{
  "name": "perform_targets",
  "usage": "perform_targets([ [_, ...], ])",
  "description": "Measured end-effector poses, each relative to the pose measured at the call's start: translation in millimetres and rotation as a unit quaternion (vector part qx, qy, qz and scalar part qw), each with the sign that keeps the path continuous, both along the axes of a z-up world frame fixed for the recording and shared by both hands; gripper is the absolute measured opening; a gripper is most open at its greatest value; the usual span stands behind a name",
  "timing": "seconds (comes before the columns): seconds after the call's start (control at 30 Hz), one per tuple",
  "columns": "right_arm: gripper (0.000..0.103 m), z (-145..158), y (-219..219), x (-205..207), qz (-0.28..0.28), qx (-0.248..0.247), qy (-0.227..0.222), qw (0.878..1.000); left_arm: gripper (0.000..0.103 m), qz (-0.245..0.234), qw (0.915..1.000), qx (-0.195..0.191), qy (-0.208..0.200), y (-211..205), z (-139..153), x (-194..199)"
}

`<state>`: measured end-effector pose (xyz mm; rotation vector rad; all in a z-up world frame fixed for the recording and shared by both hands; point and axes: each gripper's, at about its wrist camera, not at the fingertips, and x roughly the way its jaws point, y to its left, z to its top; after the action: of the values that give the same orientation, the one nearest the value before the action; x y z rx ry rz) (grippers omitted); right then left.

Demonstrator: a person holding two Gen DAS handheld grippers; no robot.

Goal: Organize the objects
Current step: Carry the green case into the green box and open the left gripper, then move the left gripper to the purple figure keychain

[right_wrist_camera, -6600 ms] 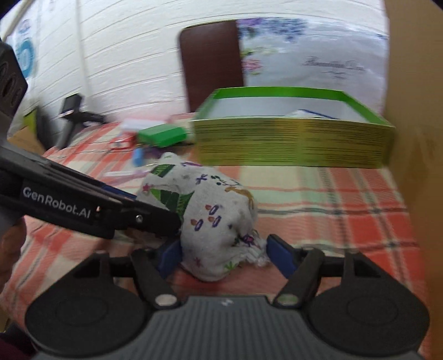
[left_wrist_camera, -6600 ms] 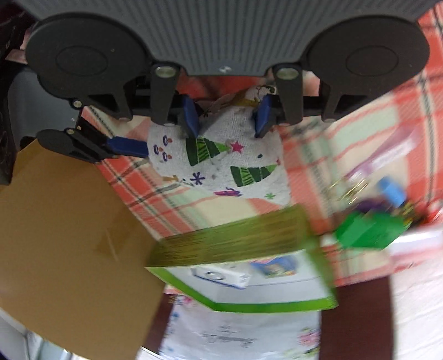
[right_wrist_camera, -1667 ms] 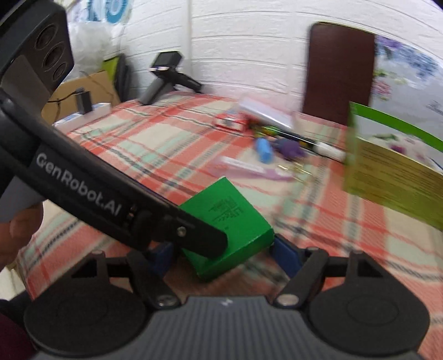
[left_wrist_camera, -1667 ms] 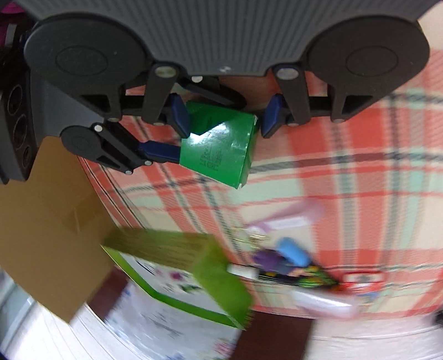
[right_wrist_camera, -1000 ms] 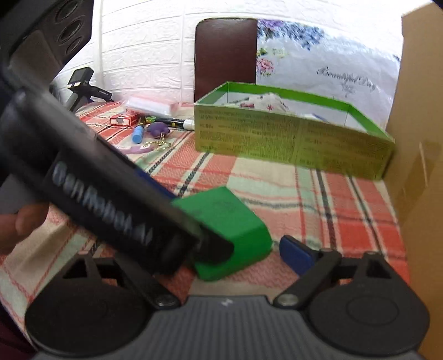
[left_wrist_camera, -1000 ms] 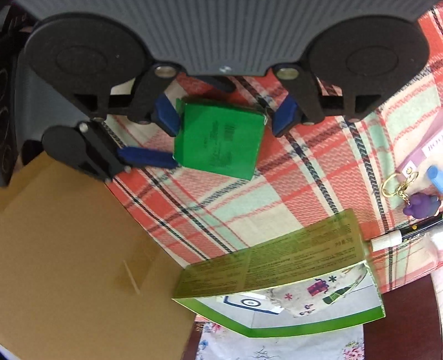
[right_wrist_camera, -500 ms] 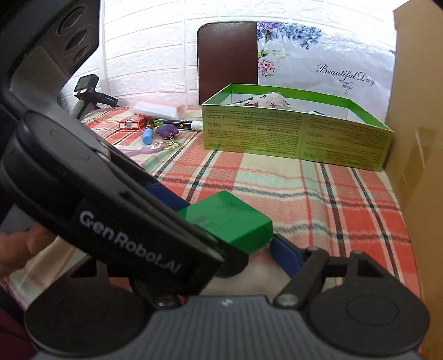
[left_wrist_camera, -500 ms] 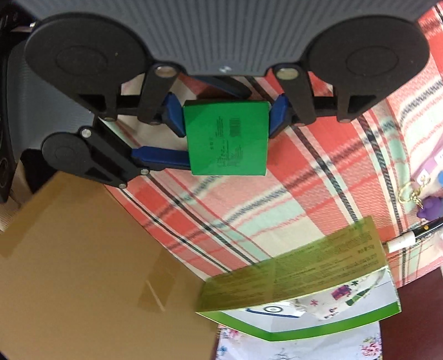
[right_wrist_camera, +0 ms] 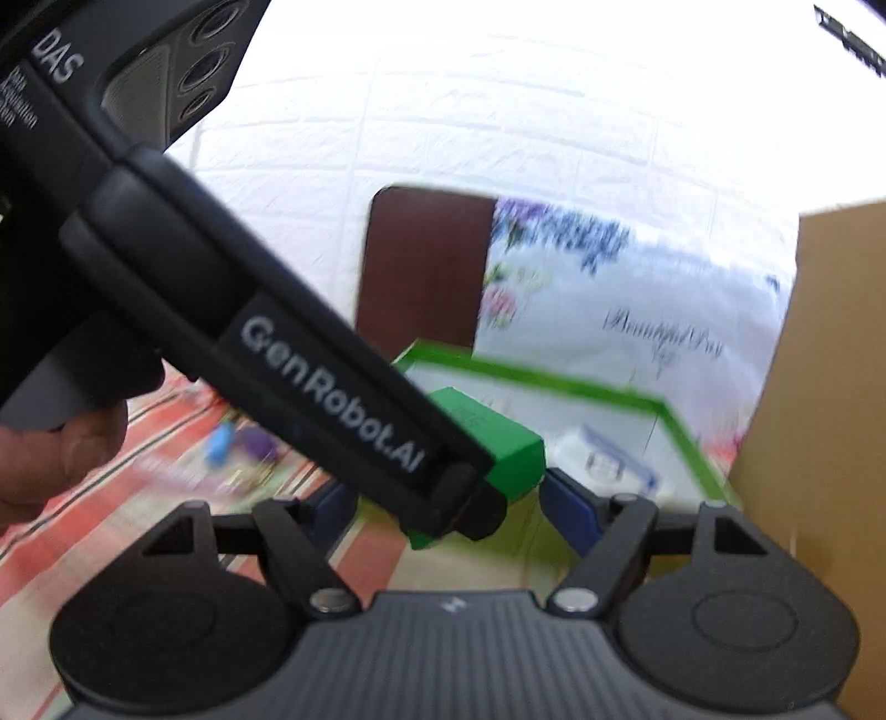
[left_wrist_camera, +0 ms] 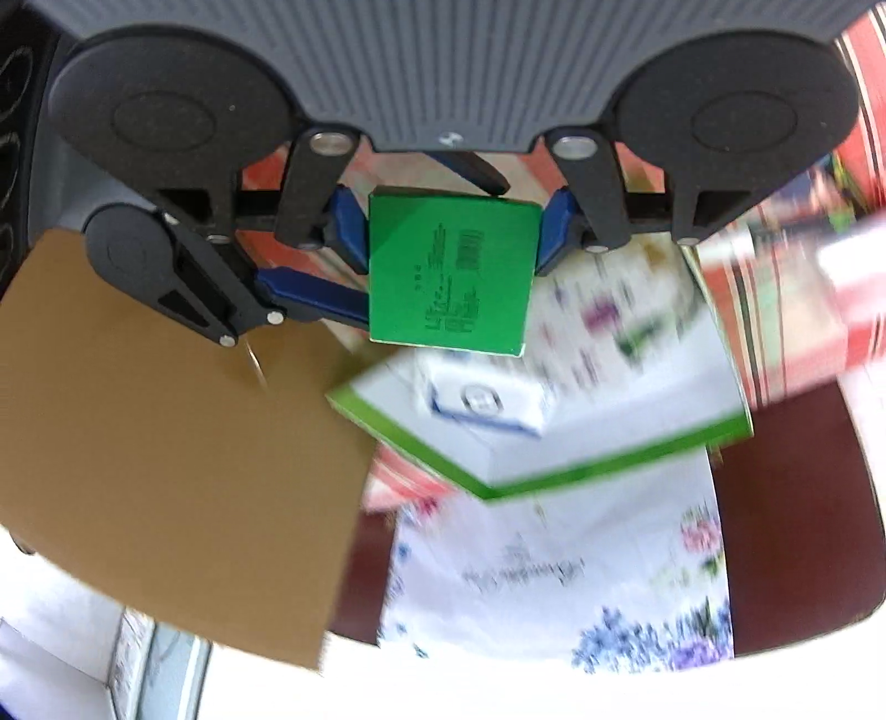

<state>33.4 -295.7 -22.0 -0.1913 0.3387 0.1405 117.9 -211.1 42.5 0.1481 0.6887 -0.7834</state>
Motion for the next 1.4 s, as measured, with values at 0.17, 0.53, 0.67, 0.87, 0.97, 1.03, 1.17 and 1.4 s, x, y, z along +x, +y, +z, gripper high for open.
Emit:
perform_targets([
  [0.17,0.076,4.4,-13.5,51.9,-0.035,0.001,-0.019,0.999,0.073,0.015,0.9998,0.002,-0.012,-27.1,5.0,45.6],
  [0.53,0.093,-23.8,-20.0,68.3,-0.121,0.029,-0.001,0.992,0.082,0.089,0.9956,0.031,-0.003,-6.3,-24.8,48.1],
  [0.67,0.093,-22.7,-10.0,36.0,-0.117,0.061,-0.005,0.991,0.081,0.095,0.9949,0.024,-0.024,16.3,-21.5,21.6],
  [0.87,0.093,-32.6,7.4,9.6,-0.080,0.089,0.053,0.991,0.081,0.118,0.9927,0.022,-0.011,66.3,-41.5,-4.5],
  [0.97,0.092,-46.0,23.0,7.3,-0.048,0.093,0.102,0.989,0.081,0.142,0.9892,0.031,0.019,98.7,-62.8,-14.5],
  [1.03,0.091,-49.6,34.9,10.9,-0.031,0.082,0.115,0.989,0.082,0.167,0.9847,0.029,0.041,124.2,-77.3,-19.2],
  [1.17,0.089,-54.4,66.7,5.4,0.011,0.064,0.136,0.989,0.082,0.222,0.9740,0.026,0.034,177.4,-86.7,-28.9],
  [1.4,0.083,-51.6,132.6,32.5,0.079,0.020,0.131,0.988,0.081,0.315,0.9483,-0.006,0.040,254.3,-86.2,-21.3],
])
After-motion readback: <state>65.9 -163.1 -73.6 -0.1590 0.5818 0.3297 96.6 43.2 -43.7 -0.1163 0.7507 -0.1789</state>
